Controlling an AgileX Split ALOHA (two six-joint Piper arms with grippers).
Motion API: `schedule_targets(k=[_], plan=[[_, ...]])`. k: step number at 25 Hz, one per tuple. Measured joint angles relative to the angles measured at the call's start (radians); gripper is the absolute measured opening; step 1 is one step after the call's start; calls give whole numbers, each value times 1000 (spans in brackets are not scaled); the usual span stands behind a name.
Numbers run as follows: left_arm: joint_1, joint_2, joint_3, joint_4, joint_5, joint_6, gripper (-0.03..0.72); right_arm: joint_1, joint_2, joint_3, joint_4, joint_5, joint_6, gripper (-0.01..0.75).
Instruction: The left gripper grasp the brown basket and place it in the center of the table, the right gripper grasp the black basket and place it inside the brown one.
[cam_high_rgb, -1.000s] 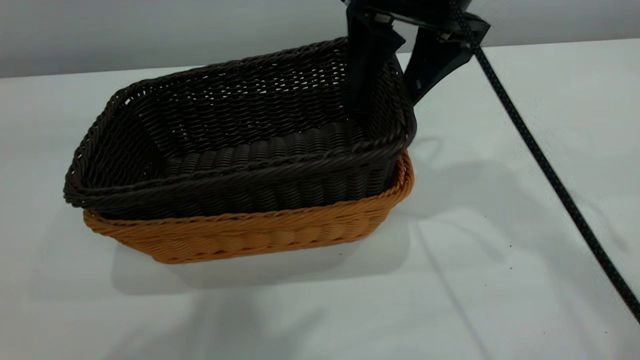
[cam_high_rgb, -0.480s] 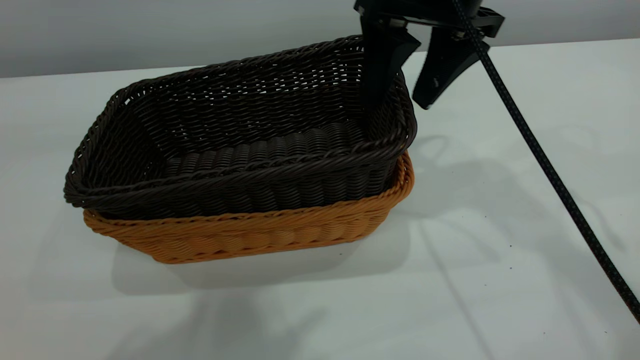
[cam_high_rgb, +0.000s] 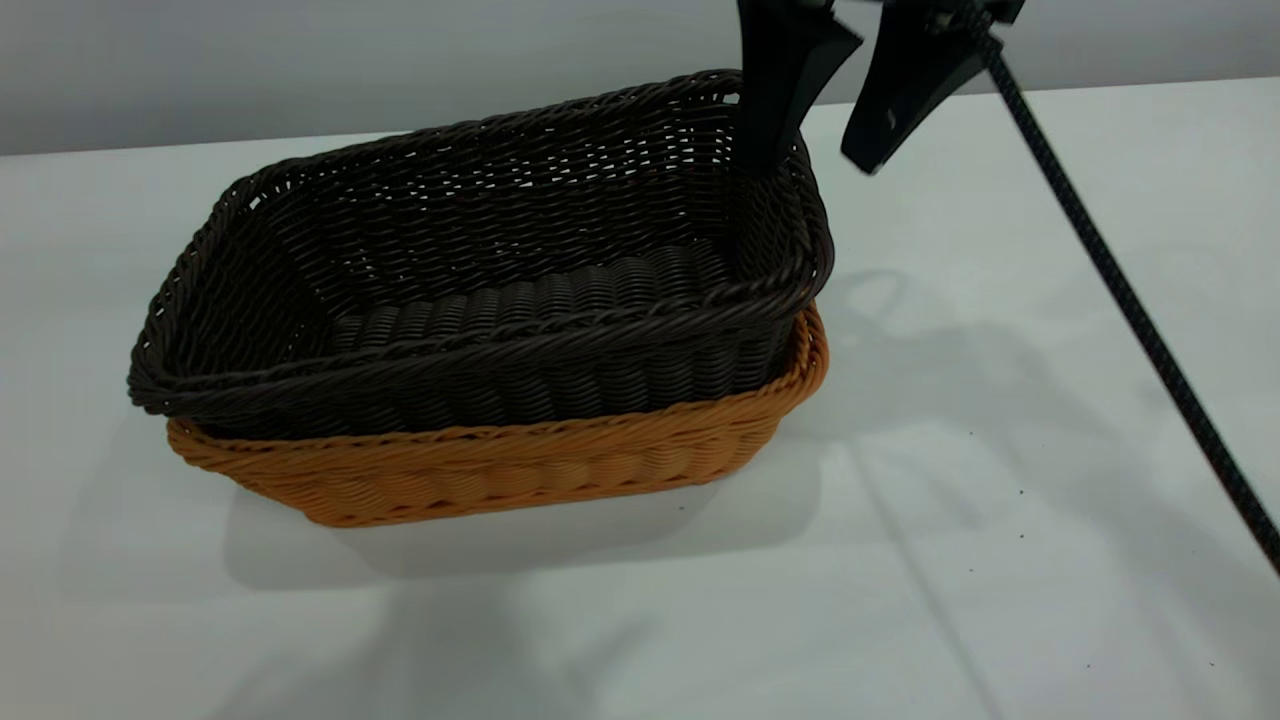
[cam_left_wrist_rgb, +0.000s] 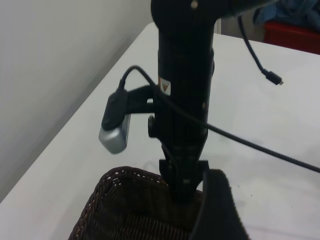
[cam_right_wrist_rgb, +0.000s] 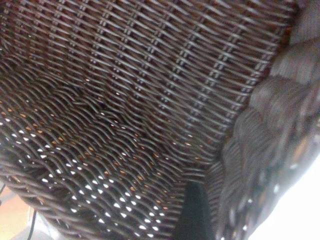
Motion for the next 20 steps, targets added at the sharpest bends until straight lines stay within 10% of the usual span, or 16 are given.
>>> schedule_targets(k=[11, 20], plan=[[0, 0, 0, 78, 0, 3, 382, 0, -201, -3, 15, -42, 4, 472], [0, -42, 0, 99, 8, -24, 41, 0, -459, 11, -27, -21, 3, 47]])
